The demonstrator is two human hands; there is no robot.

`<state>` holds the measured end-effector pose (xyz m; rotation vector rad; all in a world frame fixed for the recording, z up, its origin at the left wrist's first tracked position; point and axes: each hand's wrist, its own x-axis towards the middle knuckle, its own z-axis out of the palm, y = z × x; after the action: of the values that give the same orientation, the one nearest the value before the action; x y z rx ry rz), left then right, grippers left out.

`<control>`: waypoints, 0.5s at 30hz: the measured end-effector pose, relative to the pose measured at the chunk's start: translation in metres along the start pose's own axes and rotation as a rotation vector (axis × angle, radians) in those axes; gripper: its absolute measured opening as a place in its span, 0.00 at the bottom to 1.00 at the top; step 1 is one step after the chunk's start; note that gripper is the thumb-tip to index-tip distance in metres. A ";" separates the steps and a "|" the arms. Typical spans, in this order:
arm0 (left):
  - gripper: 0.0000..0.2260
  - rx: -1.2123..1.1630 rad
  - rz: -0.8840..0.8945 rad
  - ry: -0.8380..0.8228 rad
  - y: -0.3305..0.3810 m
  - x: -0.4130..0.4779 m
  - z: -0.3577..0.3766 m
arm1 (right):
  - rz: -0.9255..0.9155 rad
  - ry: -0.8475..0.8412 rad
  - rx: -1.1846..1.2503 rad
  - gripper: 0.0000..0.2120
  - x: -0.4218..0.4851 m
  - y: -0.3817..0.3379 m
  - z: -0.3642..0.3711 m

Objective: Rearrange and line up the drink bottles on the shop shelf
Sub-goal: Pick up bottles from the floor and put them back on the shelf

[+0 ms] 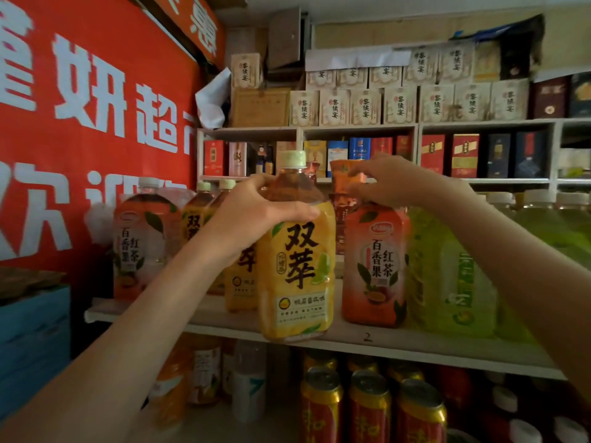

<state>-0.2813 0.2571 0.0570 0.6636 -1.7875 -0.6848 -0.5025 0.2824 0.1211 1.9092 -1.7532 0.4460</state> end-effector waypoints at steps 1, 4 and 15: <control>0.31 0.003 0.001 -0.006 0.000 0.002 0.000 | -0.040 0.100 0.119 0.23 -0.002 -0.009 0.000; 0.40 0.011 -0.002 -0.040 -0.001 0.005 -0.001 | -0.113 0.124 0.713 0.21 -0.012 -0.042 -0.002; 0.41 0.076 -0.007 -0.088 -0.008 0.007 -0.009 | 0.021 0.326 1.047 0.21 -0.009 -0.100 0.017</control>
<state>-0.2734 0.2451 0.0581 0.7003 -1.9003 -0.6627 -0.4068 0.2843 0.0875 2.2286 -1.4026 1.8391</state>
